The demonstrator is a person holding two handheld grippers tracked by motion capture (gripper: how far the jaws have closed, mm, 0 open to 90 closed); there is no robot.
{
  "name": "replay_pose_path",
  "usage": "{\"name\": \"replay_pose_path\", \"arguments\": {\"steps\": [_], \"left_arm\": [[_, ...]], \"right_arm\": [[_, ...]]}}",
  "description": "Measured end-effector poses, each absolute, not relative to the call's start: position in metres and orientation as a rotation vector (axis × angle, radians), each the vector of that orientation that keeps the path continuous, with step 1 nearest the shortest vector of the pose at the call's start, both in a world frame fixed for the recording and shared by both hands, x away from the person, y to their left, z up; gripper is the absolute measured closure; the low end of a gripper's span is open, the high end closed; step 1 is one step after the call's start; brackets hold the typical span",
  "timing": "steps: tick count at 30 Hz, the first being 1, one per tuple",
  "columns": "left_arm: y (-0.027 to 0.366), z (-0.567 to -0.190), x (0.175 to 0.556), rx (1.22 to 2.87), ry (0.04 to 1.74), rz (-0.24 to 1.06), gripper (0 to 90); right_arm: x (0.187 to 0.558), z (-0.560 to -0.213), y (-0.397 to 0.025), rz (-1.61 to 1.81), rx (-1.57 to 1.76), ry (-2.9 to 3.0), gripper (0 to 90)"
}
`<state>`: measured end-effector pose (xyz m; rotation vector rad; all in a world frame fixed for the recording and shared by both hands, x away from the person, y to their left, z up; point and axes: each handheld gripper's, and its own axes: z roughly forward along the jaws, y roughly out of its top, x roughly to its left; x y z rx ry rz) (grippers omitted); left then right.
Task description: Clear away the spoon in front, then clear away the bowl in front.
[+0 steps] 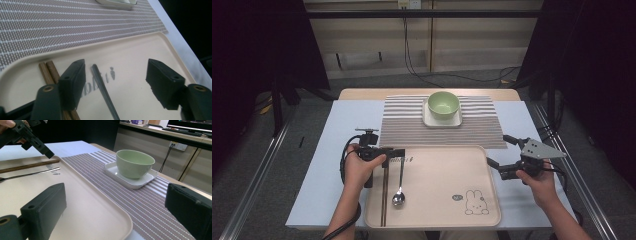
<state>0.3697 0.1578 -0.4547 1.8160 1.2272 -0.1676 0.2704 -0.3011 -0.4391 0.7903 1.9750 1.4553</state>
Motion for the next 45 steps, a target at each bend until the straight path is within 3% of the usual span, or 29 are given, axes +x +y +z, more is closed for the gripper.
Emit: {"name": "replay_pose_path", "arguments": {"steps": [12, 45], "left_arm": [[0.145, -0.444, 0.383, 1.764, 1.247, -0.090, 13.8], [0.093, -0.439, 0.445, 1.654, 1.281, 0.018, 10.2]], "right_arm": [[0.270, -0.439, -0.301, 1.449, 0.775, 1.986, 3.2], [0.270, -0.440, -0.301, 1.454, 0.785, 1.982, 3.2]]}}
